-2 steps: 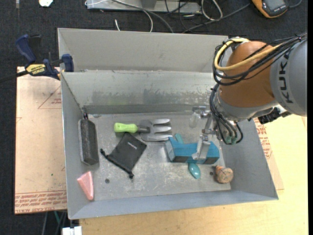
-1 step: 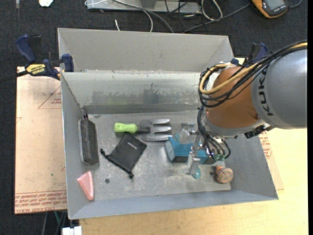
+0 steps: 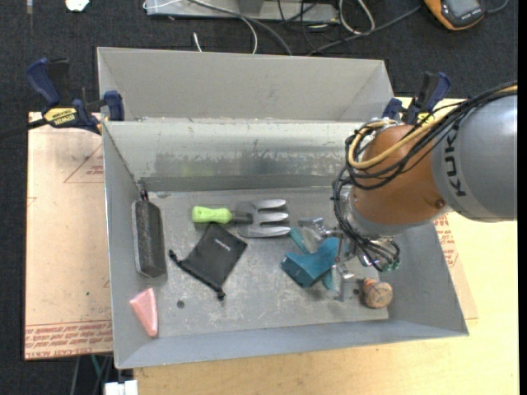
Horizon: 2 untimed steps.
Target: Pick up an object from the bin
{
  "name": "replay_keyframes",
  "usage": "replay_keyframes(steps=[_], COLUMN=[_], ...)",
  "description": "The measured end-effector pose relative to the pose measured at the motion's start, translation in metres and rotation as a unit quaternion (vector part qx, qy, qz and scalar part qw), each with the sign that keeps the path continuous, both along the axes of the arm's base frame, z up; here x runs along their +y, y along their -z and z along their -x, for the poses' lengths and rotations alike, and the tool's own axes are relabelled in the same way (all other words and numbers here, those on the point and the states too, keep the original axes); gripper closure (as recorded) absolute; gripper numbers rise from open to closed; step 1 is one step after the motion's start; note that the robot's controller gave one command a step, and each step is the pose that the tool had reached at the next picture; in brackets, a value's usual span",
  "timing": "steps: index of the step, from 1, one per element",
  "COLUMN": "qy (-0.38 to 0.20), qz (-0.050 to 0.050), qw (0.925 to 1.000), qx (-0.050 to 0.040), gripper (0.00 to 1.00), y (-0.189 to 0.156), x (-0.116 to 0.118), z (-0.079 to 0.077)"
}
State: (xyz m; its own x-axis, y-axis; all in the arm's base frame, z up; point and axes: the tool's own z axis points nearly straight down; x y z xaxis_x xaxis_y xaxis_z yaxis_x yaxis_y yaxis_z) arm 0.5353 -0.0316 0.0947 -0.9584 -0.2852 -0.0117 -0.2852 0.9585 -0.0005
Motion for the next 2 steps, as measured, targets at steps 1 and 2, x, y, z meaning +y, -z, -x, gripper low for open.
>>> replay_keyframes(steps=[1,2], qy=[-0.044,-0.236], qz=[0.0,0.002], qw=[0.999,0.9717], qx=[0.0011,-0.0027], gripper=[0.0,1.0], y=[0.011,0.021], x=[-0.001,-0.015], z=[-0.001,-0.042])
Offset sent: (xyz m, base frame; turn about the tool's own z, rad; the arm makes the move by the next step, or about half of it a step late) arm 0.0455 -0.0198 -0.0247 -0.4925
